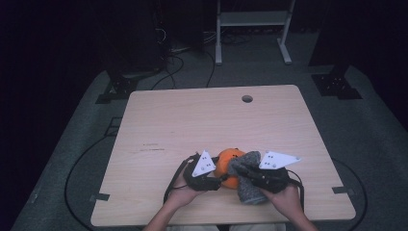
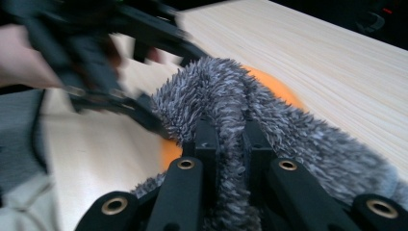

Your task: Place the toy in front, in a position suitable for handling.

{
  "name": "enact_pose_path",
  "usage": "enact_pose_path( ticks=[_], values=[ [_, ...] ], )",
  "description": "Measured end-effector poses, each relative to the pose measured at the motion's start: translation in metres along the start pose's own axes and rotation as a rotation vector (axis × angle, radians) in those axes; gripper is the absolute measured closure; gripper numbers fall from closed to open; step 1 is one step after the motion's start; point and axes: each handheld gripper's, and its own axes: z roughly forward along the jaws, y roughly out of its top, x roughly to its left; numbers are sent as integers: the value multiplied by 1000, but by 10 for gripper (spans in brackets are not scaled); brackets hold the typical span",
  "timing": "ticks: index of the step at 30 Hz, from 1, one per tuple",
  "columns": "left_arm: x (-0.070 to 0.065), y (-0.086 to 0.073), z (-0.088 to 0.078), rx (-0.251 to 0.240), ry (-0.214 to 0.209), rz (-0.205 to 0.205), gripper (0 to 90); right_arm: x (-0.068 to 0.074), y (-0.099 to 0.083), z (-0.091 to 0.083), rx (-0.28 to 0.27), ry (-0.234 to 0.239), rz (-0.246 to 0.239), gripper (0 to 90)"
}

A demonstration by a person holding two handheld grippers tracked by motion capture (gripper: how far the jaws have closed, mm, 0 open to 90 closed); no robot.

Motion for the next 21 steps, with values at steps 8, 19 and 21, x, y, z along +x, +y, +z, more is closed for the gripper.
enact_pose_path(
  ticks=[8, 19, 21],
  values=[
    [6, 0, 4, -28, -27, -122, 293, -22, -9, -9, 13, -30, 89, 802],
    [-11, 3, 2, -20, -17, 53, 344, -14, 4, -9, -12, -8, 58, 802],
    [-4, 4, 4, -18, -25, -65, 196, -18, -2, -11, -1, -4, 86, 802]
  ],
)
